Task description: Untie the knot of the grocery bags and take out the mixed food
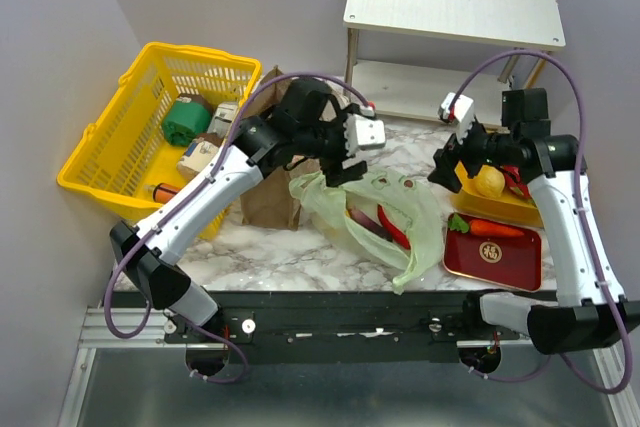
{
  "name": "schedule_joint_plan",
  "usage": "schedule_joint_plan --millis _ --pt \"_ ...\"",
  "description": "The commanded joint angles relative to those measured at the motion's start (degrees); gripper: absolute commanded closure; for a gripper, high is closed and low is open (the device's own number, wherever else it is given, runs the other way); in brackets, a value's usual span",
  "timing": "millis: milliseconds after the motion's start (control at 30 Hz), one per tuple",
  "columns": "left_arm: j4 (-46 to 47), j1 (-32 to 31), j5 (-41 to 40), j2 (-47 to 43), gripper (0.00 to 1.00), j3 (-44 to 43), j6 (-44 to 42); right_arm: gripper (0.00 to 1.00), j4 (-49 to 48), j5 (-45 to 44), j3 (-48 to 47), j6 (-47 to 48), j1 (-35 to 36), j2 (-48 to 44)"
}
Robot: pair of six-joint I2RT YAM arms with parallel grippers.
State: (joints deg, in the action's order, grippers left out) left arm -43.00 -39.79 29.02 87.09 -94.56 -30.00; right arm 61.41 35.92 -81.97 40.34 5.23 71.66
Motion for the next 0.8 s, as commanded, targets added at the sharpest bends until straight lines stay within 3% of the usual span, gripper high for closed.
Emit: schedule_joint_plan --millis 0,100,233,400,500,533,567,733,767 --pt "-6.2 -8.5 -4.6 3.9 0.11 -2.8 -11.6 0.0 -4.4 -6.4 1.5 -0.3 0.7 -5.0" --pt "-5.9 -12.1 -9.3 7.1 0.11 1.0 -15.5 0.0 -5.2 -6.3 1.3 -2.5 0.6 -4.8" --pt "-2.9 -13.4 -20.9 14.1 0.18 2.5 -16.5 0.0 -6.7 5.6 4.6 -0.7 0.6 -8.3" --pt "0.9 -13.4 -25.2 18.8 0.27 -1.8 -15.2 0.0 -11.0 16.5 11.0 -5.1 0.7 -14.8" --pt "-0.8 -13.2 -26.4 21.7 0.61 -7.4 -15.7 0.02 -11.8 19.4 11.5 -6.4 0.6 -16.6" --pt "-1.6 -12.9 -26.6 23.2 0.92 -8.7 -15.4 0.03 -9.6 19.9 11.2 -4.9 0.7 -17.1" --pt "-1.9 -12.5 -26.6 23.8 1.0 -11.0 -14.8 0.05 -8.0 19.5 10.3 -3.0 0.7 -17.5" --pt "-4.4 -12.2 -22.4 27.2 1.0 -18.2 -6.0 0.08 0.0 15.5 10.3 9.7 0.6 -22.9" --pt "-5.0 -12.2 -21.9 27.8 1.0 -22.1 -0.3 0.08 0.0 15.7 11.0 11.1 0.6 -24.1"
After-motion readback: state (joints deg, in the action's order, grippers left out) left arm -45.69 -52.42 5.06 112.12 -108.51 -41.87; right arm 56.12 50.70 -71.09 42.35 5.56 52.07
